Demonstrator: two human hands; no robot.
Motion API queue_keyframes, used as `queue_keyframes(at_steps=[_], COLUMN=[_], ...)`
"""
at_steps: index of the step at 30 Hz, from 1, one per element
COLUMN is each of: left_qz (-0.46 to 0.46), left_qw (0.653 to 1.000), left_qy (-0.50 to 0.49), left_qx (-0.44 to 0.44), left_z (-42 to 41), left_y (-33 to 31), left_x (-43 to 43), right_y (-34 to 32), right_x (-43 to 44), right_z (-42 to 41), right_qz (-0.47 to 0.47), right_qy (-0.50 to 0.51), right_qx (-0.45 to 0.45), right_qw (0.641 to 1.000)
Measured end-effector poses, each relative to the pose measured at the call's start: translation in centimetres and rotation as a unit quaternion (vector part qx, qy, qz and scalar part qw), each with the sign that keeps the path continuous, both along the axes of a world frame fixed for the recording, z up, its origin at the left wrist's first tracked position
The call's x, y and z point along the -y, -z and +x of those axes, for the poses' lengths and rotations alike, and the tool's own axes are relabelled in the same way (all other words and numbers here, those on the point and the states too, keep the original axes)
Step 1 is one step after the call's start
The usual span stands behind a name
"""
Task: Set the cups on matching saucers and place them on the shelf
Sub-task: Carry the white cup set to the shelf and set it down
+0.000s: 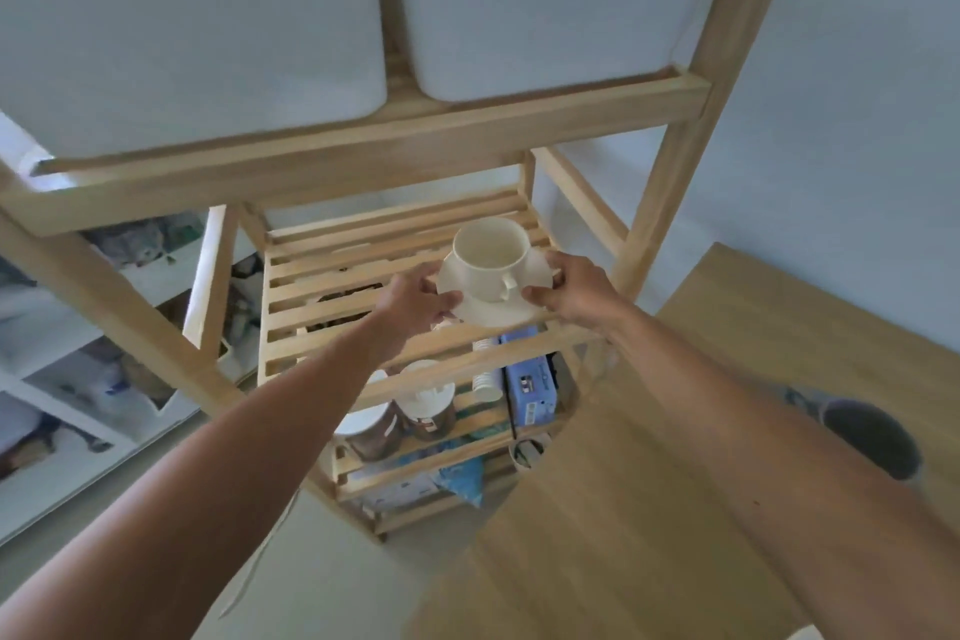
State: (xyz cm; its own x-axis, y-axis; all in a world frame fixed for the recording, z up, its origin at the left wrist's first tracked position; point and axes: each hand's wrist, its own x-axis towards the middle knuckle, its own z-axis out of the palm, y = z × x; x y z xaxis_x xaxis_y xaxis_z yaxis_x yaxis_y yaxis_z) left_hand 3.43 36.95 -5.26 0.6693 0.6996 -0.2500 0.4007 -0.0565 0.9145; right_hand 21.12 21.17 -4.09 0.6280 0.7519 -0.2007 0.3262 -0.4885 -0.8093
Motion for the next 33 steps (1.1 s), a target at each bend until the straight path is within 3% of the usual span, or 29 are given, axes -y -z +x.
queue_keyframes(at_steps=[14,25,33], left_qz=[0.2,0.247,0.28], left_qw=[0.976,0.953,0.936], left_qy=[0.03,0.066,0.05], left_qx=[-0.077,-0.16,-0.206], left_z=[10.5,13.2,13.0], left_y=[4.5,4.7,4.4], left_x=[-11.3,-13.8,-13.0], right_y=[5.1,5.1,4.9], right_x=[-12.1,-14.5,-14.3], right_z=[9.6,11.3,10.0], right_qz=[-0.016,-0.048,-0.056], right_qy=[0.022,0.037,0.044], right_qx=[0.057,0.05,0.105], right_qw=[0.998,0.997,0.992])
